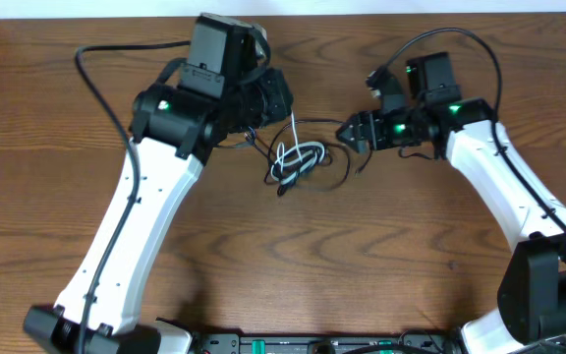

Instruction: Untangle cables

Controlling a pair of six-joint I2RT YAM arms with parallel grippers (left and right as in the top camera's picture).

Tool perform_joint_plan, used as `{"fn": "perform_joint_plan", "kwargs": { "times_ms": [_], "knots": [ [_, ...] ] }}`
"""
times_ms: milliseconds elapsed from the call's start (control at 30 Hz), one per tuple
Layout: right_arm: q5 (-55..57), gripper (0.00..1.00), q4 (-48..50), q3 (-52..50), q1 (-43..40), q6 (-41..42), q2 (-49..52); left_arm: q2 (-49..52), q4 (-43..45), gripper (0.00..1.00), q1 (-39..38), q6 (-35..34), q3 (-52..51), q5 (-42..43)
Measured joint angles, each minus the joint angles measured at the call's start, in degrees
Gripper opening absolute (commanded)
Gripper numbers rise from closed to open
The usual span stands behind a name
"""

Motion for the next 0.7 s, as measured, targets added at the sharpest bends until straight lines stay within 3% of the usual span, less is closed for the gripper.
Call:
{"fn": "perform_joint_plan", "kwargs": {
  "times_ms": [33,100,167,233,267,533,700],
  "knots": [
    [0.07,0.78,-0.39,0.0,-0.79,0.02,0.0,1.01,-0.85,0.17,0.0,1.07,-0.02,0.0],
    [0.31,0.79,-1.38,0.02,-2.43,0.04,0.0,3.45,-2.64,0.31,0.0,3.45,-0.02,-1.11],
    [0.46,0.79,-2.25,0.0,-3.5,0.04,0.0,5.77,-4.2,0.49,0.0,4.92,-0.07,-2.82],
    [0.61,0.81,-2.97,0.0,-4.33,0.02,0.0,8.13,-5.51,0.74,0.0,6.45,-0.11,-4.63],
    [0.68,0.82,-3.28,0.0,-4.46,0.04,0.0,9.33,-5.97,0.77,0.02,7.54,-0.13,-5.57],
    [0.96,0.86,-3.56,0.02,-4.83,0.04,0.0,11.34,-7.65,0.77,0.0,13.27,-0.26,-7.63],
    [2.21,0.87,-3.63,0.02,-4.85,0.07,0.0,11.34,-13.05,0.75,-0.17,16.59,-0.26,-6.73]
  ]
}}
